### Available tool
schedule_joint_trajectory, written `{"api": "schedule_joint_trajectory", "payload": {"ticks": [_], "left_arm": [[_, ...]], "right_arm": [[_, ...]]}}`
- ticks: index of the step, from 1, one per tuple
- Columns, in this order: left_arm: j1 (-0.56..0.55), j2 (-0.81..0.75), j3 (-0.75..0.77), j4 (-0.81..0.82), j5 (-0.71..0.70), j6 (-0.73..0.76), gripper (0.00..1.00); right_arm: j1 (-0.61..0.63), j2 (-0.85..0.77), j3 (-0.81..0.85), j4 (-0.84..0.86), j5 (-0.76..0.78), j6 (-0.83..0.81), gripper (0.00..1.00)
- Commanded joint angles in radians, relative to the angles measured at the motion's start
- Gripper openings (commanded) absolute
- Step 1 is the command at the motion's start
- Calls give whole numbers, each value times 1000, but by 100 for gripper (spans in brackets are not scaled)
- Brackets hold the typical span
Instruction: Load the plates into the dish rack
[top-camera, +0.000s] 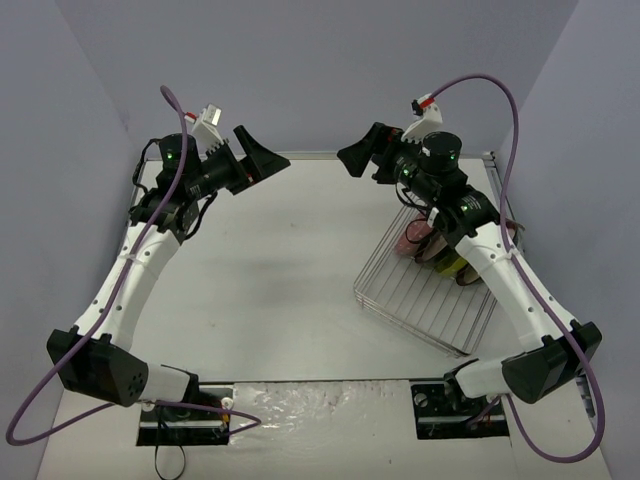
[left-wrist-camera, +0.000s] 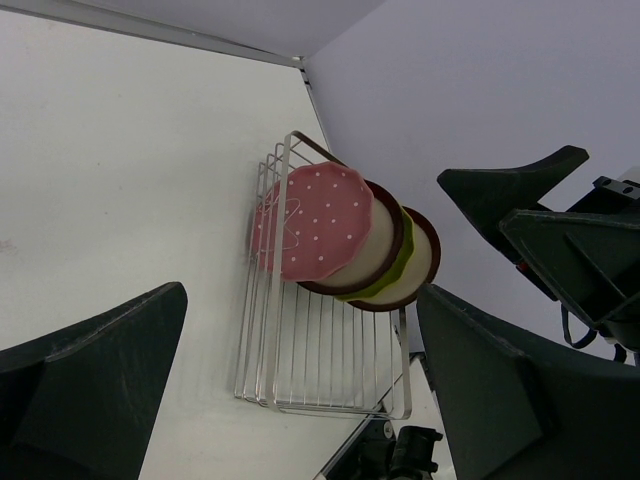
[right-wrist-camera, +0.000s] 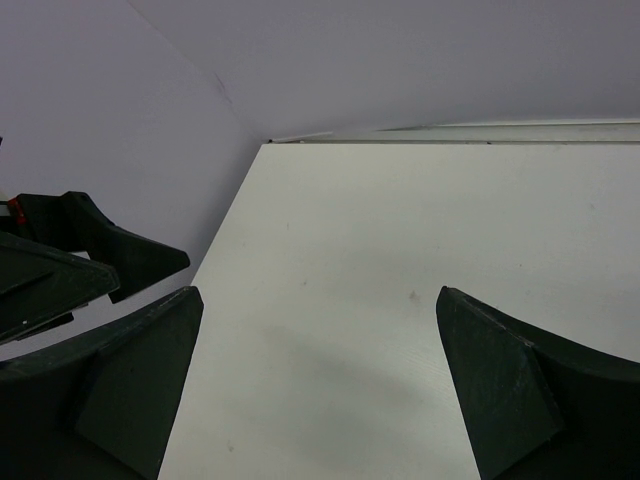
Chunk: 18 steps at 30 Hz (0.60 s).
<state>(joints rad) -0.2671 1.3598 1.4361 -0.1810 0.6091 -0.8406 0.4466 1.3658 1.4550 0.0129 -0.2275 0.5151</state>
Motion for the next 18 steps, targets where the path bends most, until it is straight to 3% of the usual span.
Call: {"api": "schedule_joint_trajectory", "payload": {"ticks": [1, 18], "left_arm": [[-6, -27, 37, 86, 26, 15, 97], [-15, -30, 32, 93, 29, 14, 97]], "right_arm": [[4, -44, -7, 110, -33, -3, 100], [5, -57, -26, 124, -33, -1, 100]]}}
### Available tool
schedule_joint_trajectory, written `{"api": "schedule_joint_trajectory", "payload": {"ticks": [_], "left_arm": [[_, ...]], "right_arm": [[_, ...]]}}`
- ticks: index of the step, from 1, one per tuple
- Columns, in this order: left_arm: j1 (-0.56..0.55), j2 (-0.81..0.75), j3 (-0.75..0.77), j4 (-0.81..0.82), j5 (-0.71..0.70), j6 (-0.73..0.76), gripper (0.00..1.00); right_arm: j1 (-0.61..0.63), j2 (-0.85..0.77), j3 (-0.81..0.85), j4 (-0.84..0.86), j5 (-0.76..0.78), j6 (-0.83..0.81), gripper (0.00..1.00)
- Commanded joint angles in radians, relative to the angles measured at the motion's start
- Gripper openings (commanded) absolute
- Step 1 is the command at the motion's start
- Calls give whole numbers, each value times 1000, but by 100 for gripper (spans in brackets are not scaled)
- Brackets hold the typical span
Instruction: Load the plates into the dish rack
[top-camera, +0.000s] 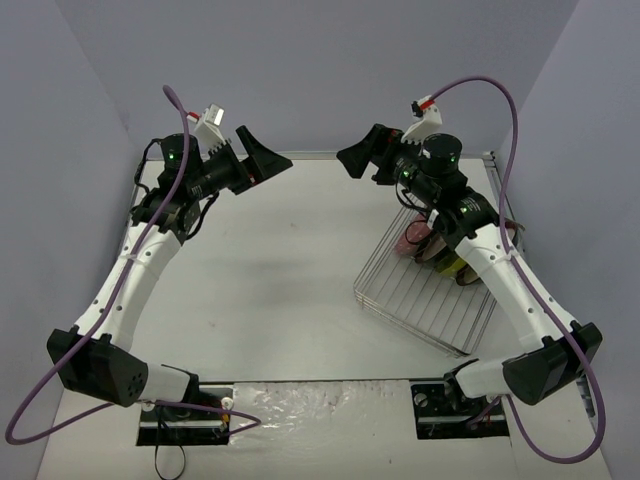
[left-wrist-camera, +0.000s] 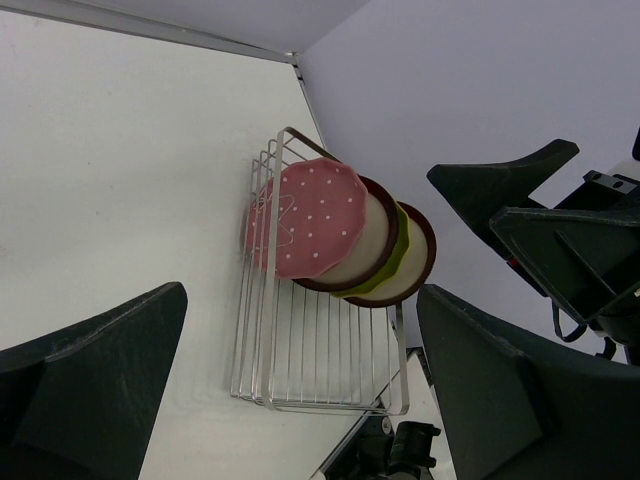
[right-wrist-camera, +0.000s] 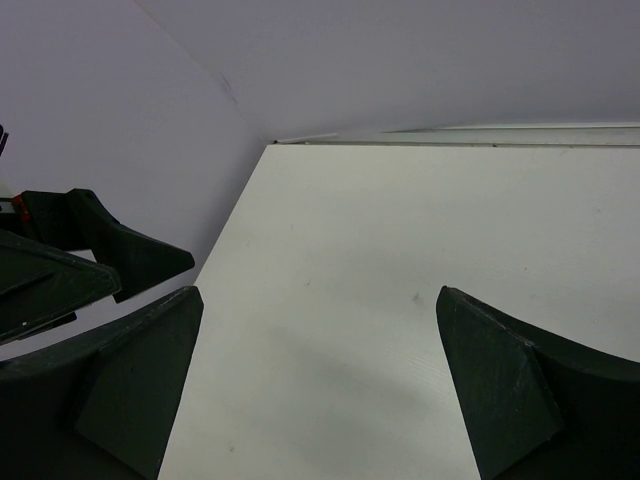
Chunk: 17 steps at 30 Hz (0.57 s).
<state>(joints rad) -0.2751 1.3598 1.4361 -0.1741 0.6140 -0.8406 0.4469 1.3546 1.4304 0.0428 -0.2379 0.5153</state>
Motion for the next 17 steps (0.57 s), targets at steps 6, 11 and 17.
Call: {"api": "schedule_joint_trajectory", "payload": {"ticks": [6, 11, 17], "left_arm": [[-7, -33, 32, 85, 24, 14, 97], [-9, -33, 33, 85, 26, 12, 97], [-14, -35, 37, 79, 24, 14, 97]], "right_arm": [[5, -51, -5, 94, -21, 0, 100], [5, -55, -7, 95, -22, 2, 100], [4, -62, -8, 94, -4, 0, 100]]}}
